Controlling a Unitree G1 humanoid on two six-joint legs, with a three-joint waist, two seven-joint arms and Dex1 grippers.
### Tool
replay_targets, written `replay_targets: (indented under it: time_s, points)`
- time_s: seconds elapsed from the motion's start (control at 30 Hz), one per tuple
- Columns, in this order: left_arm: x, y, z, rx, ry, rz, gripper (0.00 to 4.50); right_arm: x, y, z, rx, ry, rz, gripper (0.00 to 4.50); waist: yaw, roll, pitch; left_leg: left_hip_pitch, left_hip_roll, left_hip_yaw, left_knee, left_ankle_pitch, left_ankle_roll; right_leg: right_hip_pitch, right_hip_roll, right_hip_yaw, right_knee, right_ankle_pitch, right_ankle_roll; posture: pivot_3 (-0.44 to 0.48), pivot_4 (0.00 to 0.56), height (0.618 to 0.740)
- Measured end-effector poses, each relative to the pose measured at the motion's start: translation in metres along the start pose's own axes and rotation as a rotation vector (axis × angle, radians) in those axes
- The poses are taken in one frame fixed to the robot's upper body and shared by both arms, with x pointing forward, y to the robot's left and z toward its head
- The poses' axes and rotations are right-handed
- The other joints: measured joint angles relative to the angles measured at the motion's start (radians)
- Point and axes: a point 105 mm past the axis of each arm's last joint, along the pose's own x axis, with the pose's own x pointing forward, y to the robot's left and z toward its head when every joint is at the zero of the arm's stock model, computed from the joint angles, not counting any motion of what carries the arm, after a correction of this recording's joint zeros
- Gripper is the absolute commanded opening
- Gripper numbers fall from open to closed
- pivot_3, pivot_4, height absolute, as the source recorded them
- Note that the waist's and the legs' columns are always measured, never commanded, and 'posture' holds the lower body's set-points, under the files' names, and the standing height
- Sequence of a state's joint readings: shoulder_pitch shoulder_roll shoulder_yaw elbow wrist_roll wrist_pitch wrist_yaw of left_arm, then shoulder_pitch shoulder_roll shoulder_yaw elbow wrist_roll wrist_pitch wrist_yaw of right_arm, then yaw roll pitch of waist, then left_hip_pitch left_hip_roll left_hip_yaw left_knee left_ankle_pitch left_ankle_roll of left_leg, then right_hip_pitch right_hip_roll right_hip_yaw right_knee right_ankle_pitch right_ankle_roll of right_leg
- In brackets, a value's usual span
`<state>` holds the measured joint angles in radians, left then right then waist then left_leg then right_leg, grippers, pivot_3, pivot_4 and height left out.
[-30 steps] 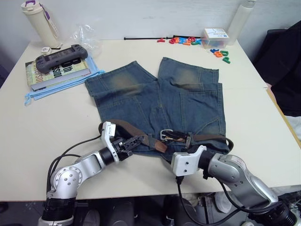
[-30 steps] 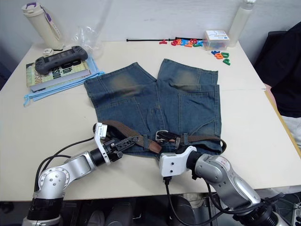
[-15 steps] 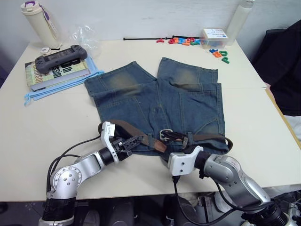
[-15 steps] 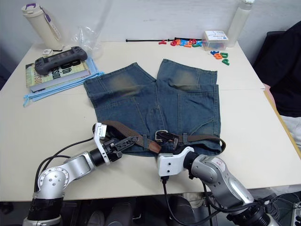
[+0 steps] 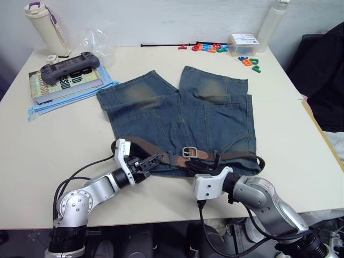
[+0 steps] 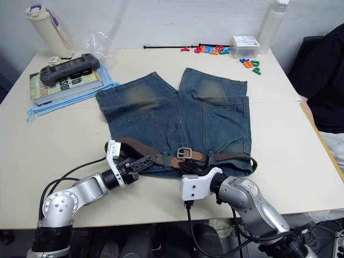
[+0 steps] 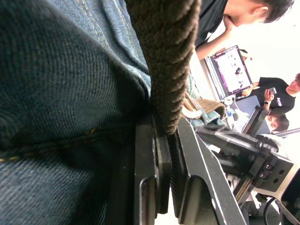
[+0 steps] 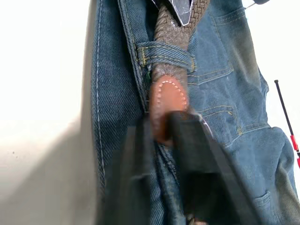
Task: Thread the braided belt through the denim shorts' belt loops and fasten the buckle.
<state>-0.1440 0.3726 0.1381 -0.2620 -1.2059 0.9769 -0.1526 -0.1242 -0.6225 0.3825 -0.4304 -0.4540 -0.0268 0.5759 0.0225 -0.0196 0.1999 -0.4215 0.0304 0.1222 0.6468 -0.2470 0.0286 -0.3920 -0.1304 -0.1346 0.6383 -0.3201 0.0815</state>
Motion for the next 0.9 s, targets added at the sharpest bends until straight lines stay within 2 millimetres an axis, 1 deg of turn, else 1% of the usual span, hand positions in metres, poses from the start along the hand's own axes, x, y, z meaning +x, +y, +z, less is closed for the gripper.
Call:
replay_targets:
  time_s: [0.27, 0.33, 0.37, 0.47, 0.53, 0.63, 0.7, 0.8, 0.87, 0.9]
  points:
    - [0.000, 0.002, -0.001, 0.011, 0.006, 0.011, 0.00, 0.000, 0.000, 0.001, -0.001, -0.005, 0.000, 0.02, 0.000, 0.000, 0.000, 0.000, 0.000, 0.000, 0.000, 0.000, 0.000, 0.000, 0.000, 0.000, 0.000, 0.000, 0.000, 0.000, 0.150, 0.716]
    - [0.000, 0.001, 0.000, 0.034, 0.008, 0.012, 0.83, 0.000, 0.001, 0.001, -0.001, -0.006, -0.001, 0.00, 0.000, 0.000, 0.000, 0.000, 0.000, 0.000, 0.000, 0.000, 0.000, 0.000, 0.000, 0.000, 0.000, 0.000, 0.000, 0.000, 0.150, 0.716]
    - [0.000, -0.001, 0.000, 0.053, 0.013, 0.006, 1.06, 0.000, 0.000, 0.001, -0.001, -0.007, -0.002, 0.00, 0.000, 0.000, 0.000, 0.000, 0.000, 0.000, 0.000, 0.000, 0.000, 0.000, 0.000, 0.000, 0.000, 0.000, 0.000, 0.000, 0.150, 0.716]
    - [-0.001, -0.009, 0.000, 0.132, 0.029, -0.016, 2.47, 0.001, 0.000, 0.003, 0.001, -0.015, -0.006, 0.00, -0.001, 0.000, 0.000, 0.000, 0.000, 0.000, 0.000, 0.000, 0.000, 0.000, 0.000, 0.000, 0.000, 0.000, 0.000, 0.000, 0.150, 0.716]
    - [-0.007, -0.016, 0.001, 0.211, 0.036, -0.027, 3.35, 0.001, 0.000, 0.004, 0.004, -0.019, -0.007, 0.00, -0.005, 0.000, 0.000, 0.000, 0.000, 0.000, 0.000, 0.000, 0.000, 0.000, 0.000, 0.001, 0.000, 0.000, 0.000, 0.000, 0.150, 0.716]
    - [-0.022, -0.027, -0.003, 0.324, 0.055, -0.047, 3.35, 0.002, 0.000, 0.004, 0.008, -0.022, 0.000, 0.00, -0.011, 0.000, 0.000, 0.000, 0.001, 0.000, 0.000, 0.000, -0.001, -0.001, 0.000, 0.000, 0.001, 0.000, -0.001, 0.000, 0.150, 0.716]
    - [-0.029, -0.029, -0.009, 0.412, 0.096, -0.039, 3.35, 0.002, 0.000, 0.004, 0.012, -0.024, 0.003, 0.00, -0.011, 0.000, 0.000, 0.000, 0.001, 0.000, 0.000, -0.001, -0.001, -0.001, 0.000, 0.000, 0.001, -0.001, -0.001, 0.000, 0.150, 0.716]
    - [-0.030, -0.023, -0.021, 0.462, 0.149, -0.014, 3.35, 0.001, -0.001, 0.004, 0.016, -0.021, 0.007, 0.00, -0.011, 0.000, 0.000, 0.000, 0.000, 0.000, 0.000, -0.003, -0.004, -0.001, 0.000, 0.000, 0.001, 0.000, -0.001, 0.000, 0.150, 0.716]
    - [-0.028, -0.012, -0.031, 0.495, 0.192, 0.030, 3.35, 0.001, -0.002, 0.003, 0.024, -0.018, 0.010, 0.00, -0.010, 0.000, 0.000, 0.000, 0.000, 0.000, 0.000, -0.003, -0.004, -0.001, 0.000, 0.000, 0.000, 0.000, -0.001, 0.000, 0.150, 0.716]
    - [-0.026, -0.010, -0.033, 0.514, 0.199, 0.035, 3.35, 0.001, -0.003, 0.002, 0.028, -0.016, 0.011, 0.00, -0.009, 0.000, 0.000, 0.000, 0.000, 0.000, 0.000, -0.003, -0.004, -0.001, 0.000, 0.000, 0.000, 0.000, -0.001, 0.000, 0.150, 0.716]
